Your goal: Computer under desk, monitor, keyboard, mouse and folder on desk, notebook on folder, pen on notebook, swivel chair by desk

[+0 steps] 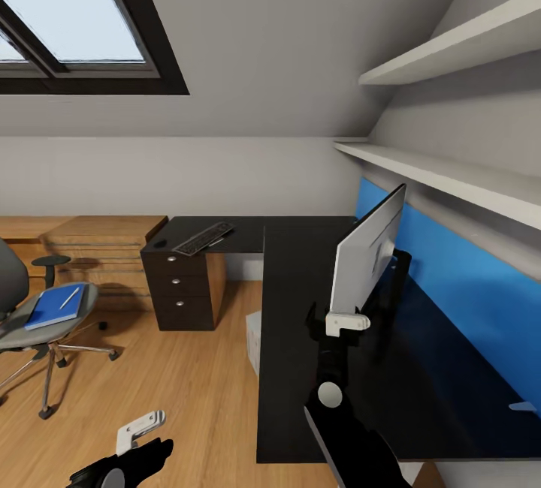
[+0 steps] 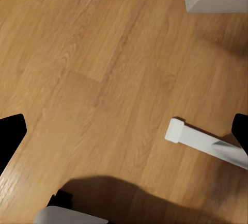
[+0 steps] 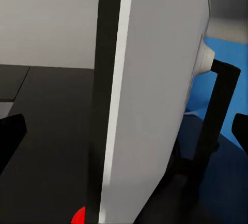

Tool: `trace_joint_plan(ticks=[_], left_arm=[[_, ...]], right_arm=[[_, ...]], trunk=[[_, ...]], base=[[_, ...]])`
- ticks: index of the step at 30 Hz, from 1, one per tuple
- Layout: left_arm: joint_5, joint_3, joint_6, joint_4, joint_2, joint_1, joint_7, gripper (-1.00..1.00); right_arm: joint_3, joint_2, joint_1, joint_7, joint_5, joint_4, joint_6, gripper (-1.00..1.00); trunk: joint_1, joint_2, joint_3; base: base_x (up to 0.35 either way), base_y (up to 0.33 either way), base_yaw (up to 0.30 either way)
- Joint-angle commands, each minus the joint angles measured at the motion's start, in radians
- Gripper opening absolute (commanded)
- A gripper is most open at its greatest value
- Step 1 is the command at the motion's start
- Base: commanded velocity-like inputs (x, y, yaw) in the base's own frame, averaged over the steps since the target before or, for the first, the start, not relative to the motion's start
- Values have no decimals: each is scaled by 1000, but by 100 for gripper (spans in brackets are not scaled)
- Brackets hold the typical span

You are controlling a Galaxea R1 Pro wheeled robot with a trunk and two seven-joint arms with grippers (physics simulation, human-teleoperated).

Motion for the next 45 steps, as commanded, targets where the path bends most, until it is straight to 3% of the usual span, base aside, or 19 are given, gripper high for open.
trace_joint_plan(ticks=[1,33,34,35,39,45], left_arm=[[11,1,3,-2,-1,0,8,100],[11,2,4,0,-1,0,7,100],[11,2,4,0,-1,0,8,100],[11,2,4,0,-1,0,8,100],[9,1,3,0,-1,0,7,100],[9,1,2,0,-1,0,5,100]], right_arm=[[1,0,-1,-7,7,0,4,100],[-25,-3,-1,-17,11,3,3,100],[-29,-3,-1,-17,11,3,4,100],[-66,-2,-1,-16,10,3,4,100],[-100,-2,-1,-15,9,3,6,100],[-109,-2,-1,-15,9,3,7,100]], trunk=[[0,-1,-1],[0,-1,-1],[0,-1,-1],[0,-1,-1],[0,-1,-1],[0,-1,-1]], base=[[11,0,0],[78,0,0],[10,0,0],[1,0,0],[86,-75,0],[47,-42,0]])
